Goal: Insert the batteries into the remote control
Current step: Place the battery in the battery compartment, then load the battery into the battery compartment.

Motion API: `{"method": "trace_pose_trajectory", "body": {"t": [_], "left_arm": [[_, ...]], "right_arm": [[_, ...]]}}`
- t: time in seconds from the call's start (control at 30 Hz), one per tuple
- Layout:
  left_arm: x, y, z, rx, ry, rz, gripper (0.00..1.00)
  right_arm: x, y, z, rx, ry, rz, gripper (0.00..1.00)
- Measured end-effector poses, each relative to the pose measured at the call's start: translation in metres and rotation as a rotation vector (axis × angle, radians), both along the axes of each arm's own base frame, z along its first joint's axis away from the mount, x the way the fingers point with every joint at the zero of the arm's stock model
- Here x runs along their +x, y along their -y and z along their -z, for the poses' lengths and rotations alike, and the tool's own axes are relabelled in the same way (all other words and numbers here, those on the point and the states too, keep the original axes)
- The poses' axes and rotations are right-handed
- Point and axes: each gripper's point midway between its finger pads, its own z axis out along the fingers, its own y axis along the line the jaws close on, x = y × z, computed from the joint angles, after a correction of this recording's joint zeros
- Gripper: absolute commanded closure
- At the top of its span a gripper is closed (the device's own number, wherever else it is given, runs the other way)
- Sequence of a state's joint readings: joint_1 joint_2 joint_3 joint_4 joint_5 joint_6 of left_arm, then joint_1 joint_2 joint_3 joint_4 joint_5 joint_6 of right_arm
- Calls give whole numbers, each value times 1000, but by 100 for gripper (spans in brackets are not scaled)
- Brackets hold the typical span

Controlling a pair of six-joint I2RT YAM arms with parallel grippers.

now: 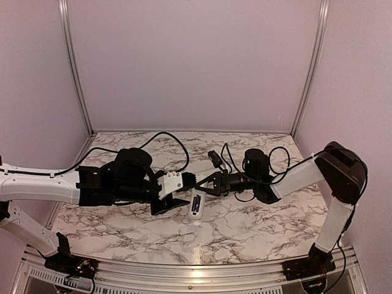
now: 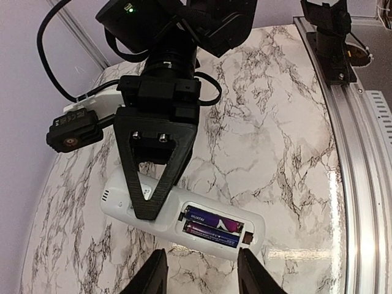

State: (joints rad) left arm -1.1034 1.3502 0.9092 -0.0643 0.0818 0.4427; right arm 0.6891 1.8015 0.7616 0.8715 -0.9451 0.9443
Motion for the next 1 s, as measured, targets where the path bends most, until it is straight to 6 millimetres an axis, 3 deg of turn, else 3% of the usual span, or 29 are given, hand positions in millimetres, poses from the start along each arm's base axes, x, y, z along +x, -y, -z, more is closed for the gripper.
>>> {"method": "trace_pose_trajectory", "body": {"t": [0.33, 1.0], "left_arm": [[-14, 18, 24, 124, 71, 111, 71], [-8, 14, 39, 197, 113, 103, 75]], "right_arm": [[-7, -8, 1, -20, 5, -28, 100], [-18, -15, 10, -66, 35, -68, 100]]}}
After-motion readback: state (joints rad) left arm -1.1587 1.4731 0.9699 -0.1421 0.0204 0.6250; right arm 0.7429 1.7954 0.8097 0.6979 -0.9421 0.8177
